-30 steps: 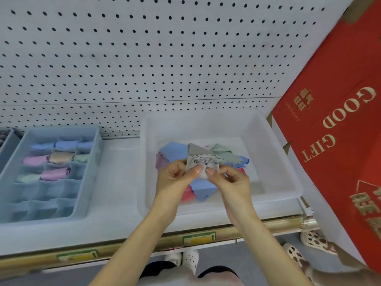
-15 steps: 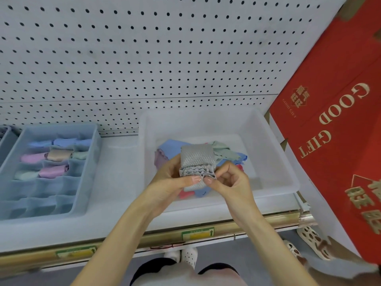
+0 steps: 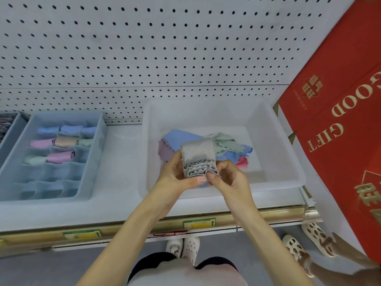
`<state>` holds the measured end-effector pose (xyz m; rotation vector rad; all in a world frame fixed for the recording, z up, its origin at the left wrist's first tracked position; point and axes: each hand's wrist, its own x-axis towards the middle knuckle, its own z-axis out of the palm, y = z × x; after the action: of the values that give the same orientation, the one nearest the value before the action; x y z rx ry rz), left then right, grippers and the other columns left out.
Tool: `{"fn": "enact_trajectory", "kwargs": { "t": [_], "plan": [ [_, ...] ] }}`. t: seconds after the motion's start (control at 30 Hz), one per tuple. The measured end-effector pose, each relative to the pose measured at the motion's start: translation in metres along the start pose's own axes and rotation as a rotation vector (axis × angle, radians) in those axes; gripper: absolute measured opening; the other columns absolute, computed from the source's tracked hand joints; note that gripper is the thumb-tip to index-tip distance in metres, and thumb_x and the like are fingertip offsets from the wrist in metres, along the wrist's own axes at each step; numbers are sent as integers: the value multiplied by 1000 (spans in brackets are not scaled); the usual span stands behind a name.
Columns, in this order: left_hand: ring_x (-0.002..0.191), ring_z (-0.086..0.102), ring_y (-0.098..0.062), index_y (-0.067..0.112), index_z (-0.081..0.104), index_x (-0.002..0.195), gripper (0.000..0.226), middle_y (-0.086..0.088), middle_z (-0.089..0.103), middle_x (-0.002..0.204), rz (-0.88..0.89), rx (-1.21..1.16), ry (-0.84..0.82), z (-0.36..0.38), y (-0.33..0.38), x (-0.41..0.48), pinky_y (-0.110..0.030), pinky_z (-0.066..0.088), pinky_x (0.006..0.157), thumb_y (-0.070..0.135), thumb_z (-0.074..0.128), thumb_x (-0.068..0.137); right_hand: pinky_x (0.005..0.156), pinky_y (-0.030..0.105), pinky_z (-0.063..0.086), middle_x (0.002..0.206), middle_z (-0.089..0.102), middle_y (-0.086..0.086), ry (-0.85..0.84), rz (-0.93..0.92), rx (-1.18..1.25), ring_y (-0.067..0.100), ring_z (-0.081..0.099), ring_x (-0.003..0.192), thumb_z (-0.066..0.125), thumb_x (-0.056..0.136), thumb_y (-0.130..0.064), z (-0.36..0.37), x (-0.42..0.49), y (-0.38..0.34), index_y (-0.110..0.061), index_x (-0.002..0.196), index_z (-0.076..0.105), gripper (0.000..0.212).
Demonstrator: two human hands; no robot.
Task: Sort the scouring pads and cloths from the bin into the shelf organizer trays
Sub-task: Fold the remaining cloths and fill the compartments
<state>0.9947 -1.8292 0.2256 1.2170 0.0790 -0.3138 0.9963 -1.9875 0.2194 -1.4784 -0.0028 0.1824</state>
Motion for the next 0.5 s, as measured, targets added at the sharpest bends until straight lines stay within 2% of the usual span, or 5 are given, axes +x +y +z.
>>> {"fn": "enact_trajectory", "kwargs": {
  "t": [0.1, 0.2, 0.33, 0.43, 0.5],
  "plan": [
    [118, 59, -36, 9, 47, 133, 77, -18, 63, 125, -2, -53, 9, 7, -5, -1, -56, 47, 99, 9, 80, 63, 73, 19, 49, 79, 67, -6, 1, 7, 23, 8, 61, 79, 65, 79, -14, -3, -2, 0, -12, 77, 54, 12],
    [118, 59, -36, 10, 49, 132, 68, -17, 64, 124, 10, -74, 30, 13, -13, -2, -54, 49, 97, 7, 76, 69, 76, 25, 52, 80, 66, 2, 37, 55, 18, 13, 63, 80, 65, 79, -18, -5, -4, 2, -8, 80, 54, 15],
    [112, 63, -32, 12, 58, 124, 55, -14, 69, 117, 6, -65, 113, 15, -19, -3, -47, 52, 96, 12, 75, 72, 72, 32, 50, 72, 57, 7, 133, 125, 27, 11, 60, 66, 69, 84, -7, -3, -5, 6, -4, 77, 49, 21],
    [103, 68, -24, 12, 62, 118, 41, -10, 73, 109, 10, 18, 166, 11, -15, -3, -34, 55, 88, 1, 70, 79, 71, 33, 48, 68, 55, 5, 153, 165, -3, 9, 58, 61, 68, 84, -1, 1, -4, 7, -7, 75, 48, 22],
    [92, 71, -15, 13, 65, 111, 32, -6, 75, 101, 15, 118, 177, 5, -8, -4, -24, 55, 77, -5, 64, 85, 65, 28, 50, 69, 58, 2, 123, 195, 2, 8, 58, 62, 69, 81, 2, 1, 0, 5, -10, 85, 52, 21]
  ]
}}
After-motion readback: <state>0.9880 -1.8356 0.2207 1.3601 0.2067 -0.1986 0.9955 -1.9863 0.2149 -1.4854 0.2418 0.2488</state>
